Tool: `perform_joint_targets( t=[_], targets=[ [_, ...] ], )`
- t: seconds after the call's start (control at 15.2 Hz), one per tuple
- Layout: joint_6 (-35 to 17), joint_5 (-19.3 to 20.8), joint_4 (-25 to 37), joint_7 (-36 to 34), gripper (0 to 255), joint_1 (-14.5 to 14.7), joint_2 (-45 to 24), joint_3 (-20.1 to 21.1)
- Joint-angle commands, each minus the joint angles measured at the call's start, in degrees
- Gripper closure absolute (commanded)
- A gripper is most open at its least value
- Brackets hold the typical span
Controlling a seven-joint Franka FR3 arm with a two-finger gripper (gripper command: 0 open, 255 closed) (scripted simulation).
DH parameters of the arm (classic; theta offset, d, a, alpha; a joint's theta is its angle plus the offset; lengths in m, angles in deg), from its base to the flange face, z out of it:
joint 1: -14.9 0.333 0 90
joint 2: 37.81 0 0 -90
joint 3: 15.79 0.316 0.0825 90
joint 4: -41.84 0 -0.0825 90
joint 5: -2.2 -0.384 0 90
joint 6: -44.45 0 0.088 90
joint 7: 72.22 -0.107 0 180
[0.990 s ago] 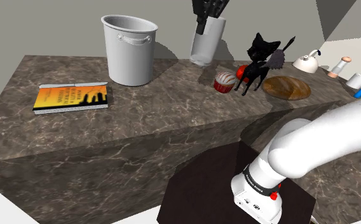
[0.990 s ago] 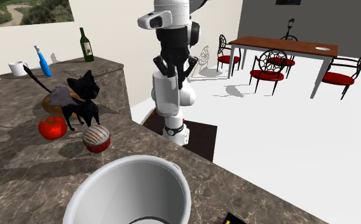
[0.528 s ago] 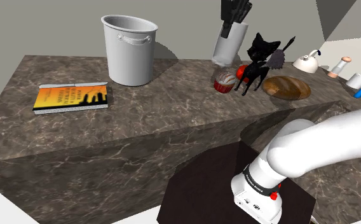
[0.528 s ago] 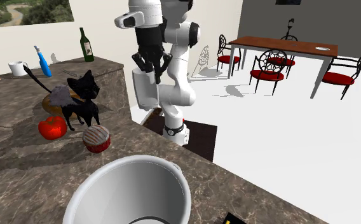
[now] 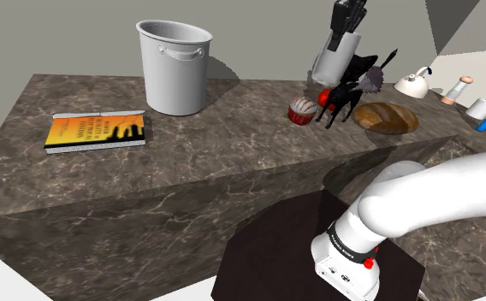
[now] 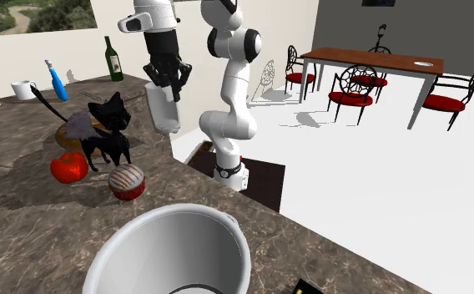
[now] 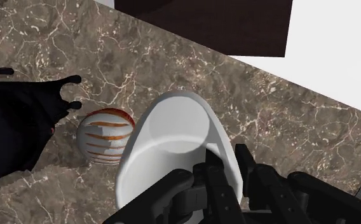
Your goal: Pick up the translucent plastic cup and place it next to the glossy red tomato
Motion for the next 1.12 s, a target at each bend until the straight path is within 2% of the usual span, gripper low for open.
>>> perform_joint_targets(
  t=[0.0,0.53,1.06],
  targets=[
    [0.3,1.6,-0.3,3.1,255,-0.6,0.7,-2.4],
    [1.0,7.4,2.0,15.0,255,-2.5,-0.3,-12.0],
    [0.8,11.7,8.3,27.8,255,-3.5,-5.3,-22.8]
  ],
)
